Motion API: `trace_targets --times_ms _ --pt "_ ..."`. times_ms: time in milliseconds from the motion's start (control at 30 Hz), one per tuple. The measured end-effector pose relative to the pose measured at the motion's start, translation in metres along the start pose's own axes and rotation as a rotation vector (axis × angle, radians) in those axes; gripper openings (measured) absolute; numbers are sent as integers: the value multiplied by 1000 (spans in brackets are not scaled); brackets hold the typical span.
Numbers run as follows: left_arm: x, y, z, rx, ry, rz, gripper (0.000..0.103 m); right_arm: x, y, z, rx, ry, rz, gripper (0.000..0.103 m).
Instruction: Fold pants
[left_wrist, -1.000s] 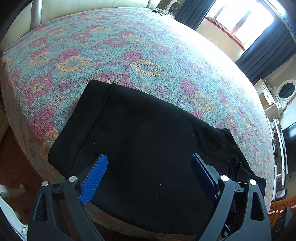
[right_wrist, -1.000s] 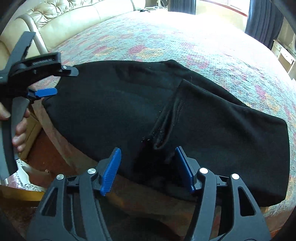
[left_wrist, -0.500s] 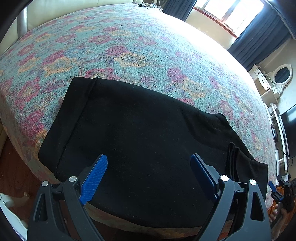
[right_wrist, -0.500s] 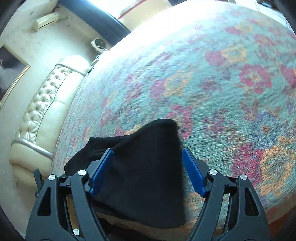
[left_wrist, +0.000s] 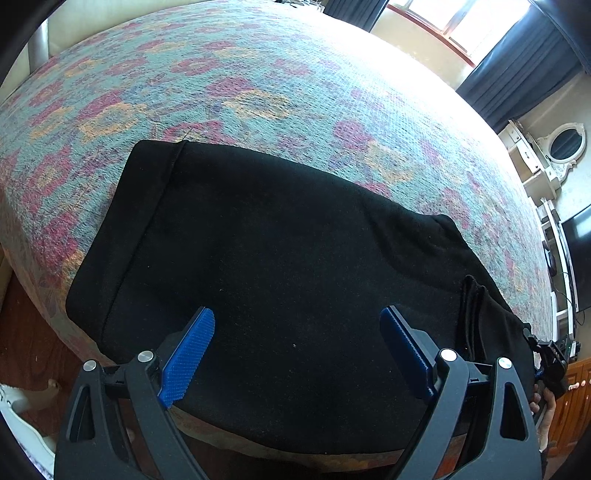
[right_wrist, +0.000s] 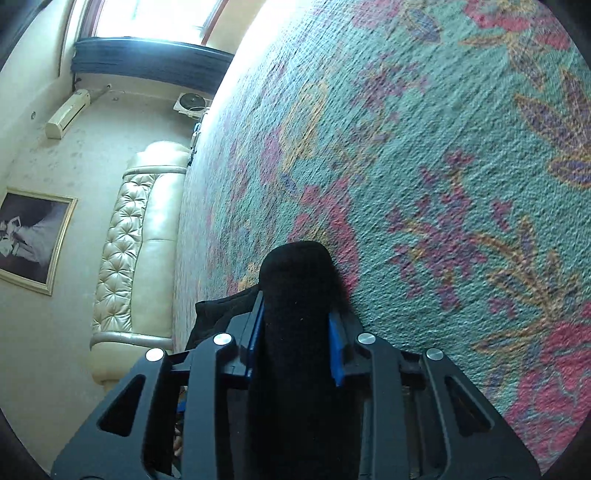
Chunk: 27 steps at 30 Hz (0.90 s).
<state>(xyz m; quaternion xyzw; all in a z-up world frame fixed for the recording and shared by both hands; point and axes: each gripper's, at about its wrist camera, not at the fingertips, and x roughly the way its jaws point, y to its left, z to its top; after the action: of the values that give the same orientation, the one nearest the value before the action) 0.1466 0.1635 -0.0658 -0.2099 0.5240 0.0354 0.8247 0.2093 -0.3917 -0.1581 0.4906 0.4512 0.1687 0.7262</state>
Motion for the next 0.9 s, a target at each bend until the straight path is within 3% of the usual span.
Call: trace_targets --times_ms 167,367,533,567,667,800,900 --pt "1 0 1 -3 3 -4 90 -1 2 -3 -6 -15 3 27" --pt "2 1 2 -4 5 1 90 -21 -4 -17 30 23 73 49" --pt "4 1 4 0 8 4 90 -38 -8 -45 9 90 70 50" --pt "5 1 4 1 9 4 90 -42 -9 -50 1 100 71 48" --pt "6 1 4 3 10 6 90 -50 -13 -63 -30 113 13 23" --pt "6 0 3 11 10 11 90 -49 -20 -66 -10 100 21 20" --pt "7 0 3 13 10 14 90 -53 -28 -66 41 105 79 24"
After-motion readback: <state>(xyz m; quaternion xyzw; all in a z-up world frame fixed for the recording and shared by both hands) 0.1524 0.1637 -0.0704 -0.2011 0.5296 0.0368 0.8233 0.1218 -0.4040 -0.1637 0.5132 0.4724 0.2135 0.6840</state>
